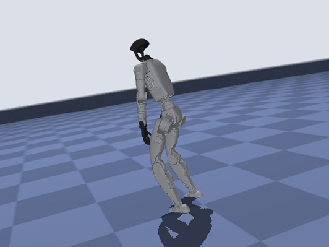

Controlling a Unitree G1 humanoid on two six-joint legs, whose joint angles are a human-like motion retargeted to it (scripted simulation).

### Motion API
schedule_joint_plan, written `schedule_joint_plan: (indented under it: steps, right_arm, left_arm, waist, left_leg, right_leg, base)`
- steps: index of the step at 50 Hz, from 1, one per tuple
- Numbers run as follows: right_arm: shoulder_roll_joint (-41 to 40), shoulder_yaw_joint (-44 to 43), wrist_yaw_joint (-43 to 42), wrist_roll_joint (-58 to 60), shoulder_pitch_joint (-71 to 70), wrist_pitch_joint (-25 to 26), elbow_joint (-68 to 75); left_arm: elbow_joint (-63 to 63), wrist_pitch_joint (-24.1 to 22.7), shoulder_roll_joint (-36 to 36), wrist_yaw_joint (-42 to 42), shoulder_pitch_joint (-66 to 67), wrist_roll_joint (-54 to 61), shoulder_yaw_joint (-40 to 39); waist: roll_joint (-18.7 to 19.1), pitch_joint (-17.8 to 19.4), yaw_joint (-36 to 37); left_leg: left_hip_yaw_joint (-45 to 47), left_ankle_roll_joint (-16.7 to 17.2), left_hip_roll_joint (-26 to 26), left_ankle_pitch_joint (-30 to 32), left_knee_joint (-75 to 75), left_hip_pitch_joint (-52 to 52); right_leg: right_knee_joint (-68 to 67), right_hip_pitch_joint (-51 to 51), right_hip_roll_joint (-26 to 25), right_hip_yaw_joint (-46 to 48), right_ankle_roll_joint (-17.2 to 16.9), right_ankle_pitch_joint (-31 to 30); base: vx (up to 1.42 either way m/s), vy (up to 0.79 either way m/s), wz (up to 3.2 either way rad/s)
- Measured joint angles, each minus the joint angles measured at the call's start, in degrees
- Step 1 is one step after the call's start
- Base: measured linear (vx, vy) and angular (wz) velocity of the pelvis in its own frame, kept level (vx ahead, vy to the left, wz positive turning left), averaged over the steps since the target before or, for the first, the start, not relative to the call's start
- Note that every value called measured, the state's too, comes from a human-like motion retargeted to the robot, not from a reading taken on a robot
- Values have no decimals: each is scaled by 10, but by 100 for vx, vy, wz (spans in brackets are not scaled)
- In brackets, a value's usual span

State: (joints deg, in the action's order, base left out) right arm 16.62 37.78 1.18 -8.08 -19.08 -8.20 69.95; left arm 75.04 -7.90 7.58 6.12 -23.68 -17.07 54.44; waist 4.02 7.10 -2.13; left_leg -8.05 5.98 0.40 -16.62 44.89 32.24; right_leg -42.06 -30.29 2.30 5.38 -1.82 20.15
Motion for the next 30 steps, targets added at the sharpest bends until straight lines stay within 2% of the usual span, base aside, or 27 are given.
schedule_joint_plan:
  steps: [12,17,20,22,25,27,30]
  right_arm:
    - [3,9,10,-2,2,8,16]
    - [7,7,15,1,2,12,18]
    - [4,6,15,3,9,14,19]
    - [10,4,20,1,8,16,17]
    - [7,3,21,2,15,19,19]
    - [14,2,28,1,13,22,18]
    - [12,1,29,2,21,24,20]
  left_arm:
    - [-8,5,-4,8,-5,15,14]
    - [-13,7,-1,11,-4,20,9]
    - [-13,8,-2,9,4,22,8]
    - [-19,10,2,11,2,26,3]
    - [-20,11,1,10,9,28,2]
    - [-26,13,3,13,7,32,-2]
    - [-27,14,1,12,14,34,-2]
  waist:
    - [5,6,5]
    - [4,-2,1]
    - [4,-3,-1]
    - [3,-10,-5]
    - [3,-10,-7]
    - [2,-17,-10]
    - [0,-16,-12]
  left_leg:
    - [-1,-8,-8,-14,0,7]
    - [3,-13,-14,-13,-43,-17]
    - [6,-16,-18,-28,-8,-4]
    - [6,-17,-20,-13,-67,-33]
    - [8,-21,-26,-27,-31,-21]
    - [7,-21,-27,-10,-92,-52]
    - [10,-24,-35,-24,-55,-40]
  right_leg:
    - [-15,-9,12,9,1,13]
    - [4,5,20,9,-2,15]
    - [-31,-6,26,9,-3,26]
    - [5,13,30,10,-4,18]
    - [-30,4,37,11,-5,27]
    - [5,23,40,12,-6,20]
    - [-30,15,49,13,-8,30]
  base:
    - [0,0,0]
    - [0,0,0]
    - [-2,2,4]
    - [4,2,20]
    - [-4,4,17]
    - [4,2,20]
    - [-4,4,19]
